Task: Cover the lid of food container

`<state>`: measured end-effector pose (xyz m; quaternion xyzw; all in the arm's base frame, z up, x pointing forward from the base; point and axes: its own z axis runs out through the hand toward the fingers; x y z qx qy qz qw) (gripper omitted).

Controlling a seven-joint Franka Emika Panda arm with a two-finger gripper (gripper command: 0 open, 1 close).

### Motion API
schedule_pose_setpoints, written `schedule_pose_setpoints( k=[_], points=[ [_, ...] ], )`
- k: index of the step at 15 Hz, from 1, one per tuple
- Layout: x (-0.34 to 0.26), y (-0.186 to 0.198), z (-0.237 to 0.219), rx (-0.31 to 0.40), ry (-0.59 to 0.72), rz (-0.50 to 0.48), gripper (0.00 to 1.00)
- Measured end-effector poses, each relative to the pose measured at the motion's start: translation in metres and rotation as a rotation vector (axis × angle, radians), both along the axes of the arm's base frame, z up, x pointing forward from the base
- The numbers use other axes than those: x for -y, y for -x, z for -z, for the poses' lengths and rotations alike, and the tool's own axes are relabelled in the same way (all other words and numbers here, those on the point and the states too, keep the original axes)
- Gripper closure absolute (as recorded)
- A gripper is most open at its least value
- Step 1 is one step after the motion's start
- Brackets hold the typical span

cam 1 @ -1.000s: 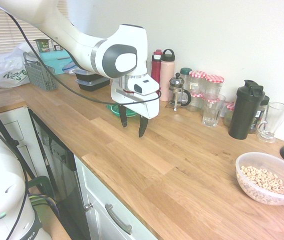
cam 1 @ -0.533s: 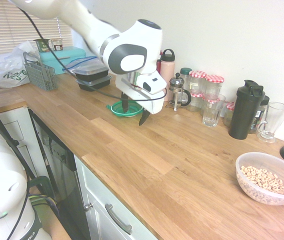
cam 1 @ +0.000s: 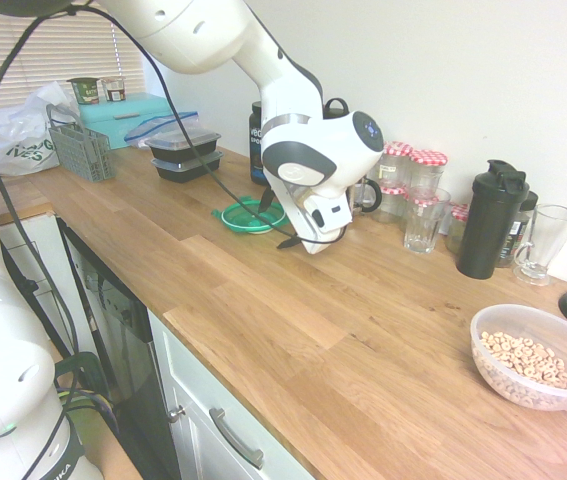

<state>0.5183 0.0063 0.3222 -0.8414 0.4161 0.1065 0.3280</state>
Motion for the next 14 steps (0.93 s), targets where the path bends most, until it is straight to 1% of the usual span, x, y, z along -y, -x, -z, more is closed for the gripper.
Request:
schedule_pose_setpoints(
  k=[3,7,9,10,14],
  points=[
    [-0.011,-0.009,0.009,-0.002,-0.04,0.035,0.0],
    [-0.028,-0.019,0.009,0.011,-0.081,0.062,0.0],
    [-0.037,-0.021,0.019,0.006,-0.095,0.07,0.0],
    [-0.042,-0.024,0.019,0.01,-0.103,0.072,1.0],
    [-0.059,-0.03,0.022,0.018,-0.128,0.067,1.0]
  ],
)
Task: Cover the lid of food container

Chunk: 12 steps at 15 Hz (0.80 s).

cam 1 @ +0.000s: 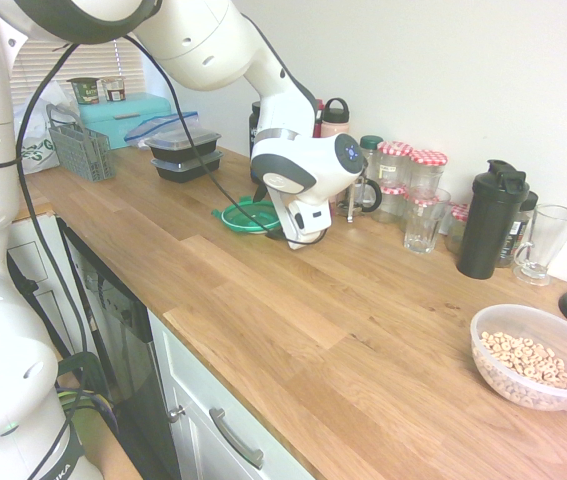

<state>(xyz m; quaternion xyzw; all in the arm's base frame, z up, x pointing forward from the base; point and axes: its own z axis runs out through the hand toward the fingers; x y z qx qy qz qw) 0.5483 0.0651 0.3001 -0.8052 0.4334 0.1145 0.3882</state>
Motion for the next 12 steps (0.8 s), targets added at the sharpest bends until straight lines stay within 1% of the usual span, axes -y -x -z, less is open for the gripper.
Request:
schedule_pose_setpoints(
  k=[6,12],
  points=[
    [0.002,0.0,0.005,-0.008,-0.002,0.004,1.0],
    [0.004,0.001,0.013,-0.019,0.014,-0.013,1.0]
  ],
)
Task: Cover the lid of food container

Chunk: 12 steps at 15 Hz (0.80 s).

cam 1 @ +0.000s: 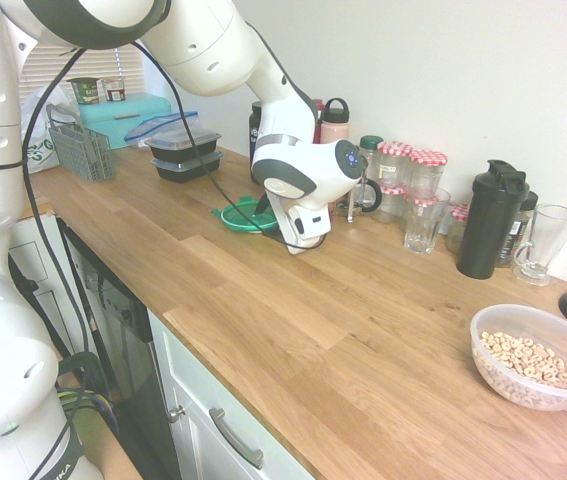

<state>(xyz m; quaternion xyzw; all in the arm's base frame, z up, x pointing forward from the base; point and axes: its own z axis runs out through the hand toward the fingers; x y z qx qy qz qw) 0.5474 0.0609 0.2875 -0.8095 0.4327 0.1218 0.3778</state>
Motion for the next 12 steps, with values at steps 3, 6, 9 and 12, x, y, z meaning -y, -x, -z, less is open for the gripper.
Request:
schedule_pose_setpoints(
  k=[3,6,9,12],
  points=[
    [-0.003,0.001,0.003,-0.005,0.009,-0.015,1.0],
    [-0.003,0.002,0.004,-0.005,0.023,-0.033,1.0],
    [-0.004,0.002,0.001,0.0,0.03,-0.045,1.0],
    [-0.01,0.003,-0.013,0.01,0.057,-0.095,1.0]
  ],
)
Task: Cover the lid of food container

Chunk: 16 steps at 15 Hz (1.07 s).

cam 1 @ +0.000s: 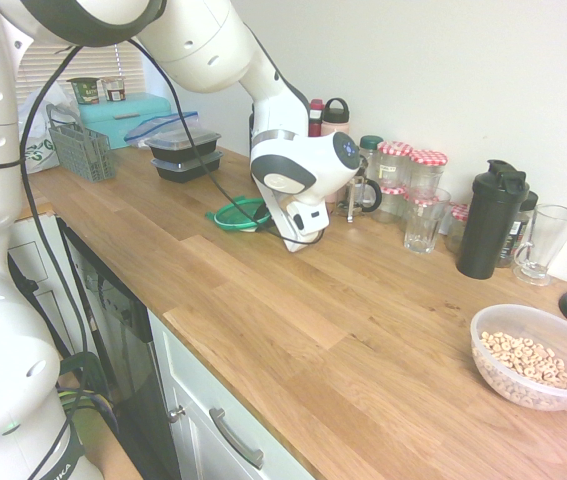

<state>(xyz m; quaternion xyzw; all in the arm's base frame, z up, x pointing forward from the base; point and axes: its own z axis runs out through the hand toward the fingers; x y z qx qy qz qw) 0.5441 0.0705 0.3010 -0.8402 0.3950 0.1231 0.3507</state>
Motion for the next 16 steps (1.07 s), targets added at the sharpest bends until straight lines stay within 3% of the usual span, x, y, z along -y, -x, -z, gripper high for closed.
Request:
schedule_pose_setpoints(
  k=[4,6,11,16],
  points=[
    [-0.006,-0.002,-0.09,0.044,0.108,-0.034,1.0],
    [-0.008,0.0,-0.141,0.062,0.251,-0.015,1.0],
    [0.006,0.017,-0.22,0.061,0.642,0.035,1.0],
    [0.007,0.028,-0.26,0.06,1.005,0.068,1.0]
  ],
)
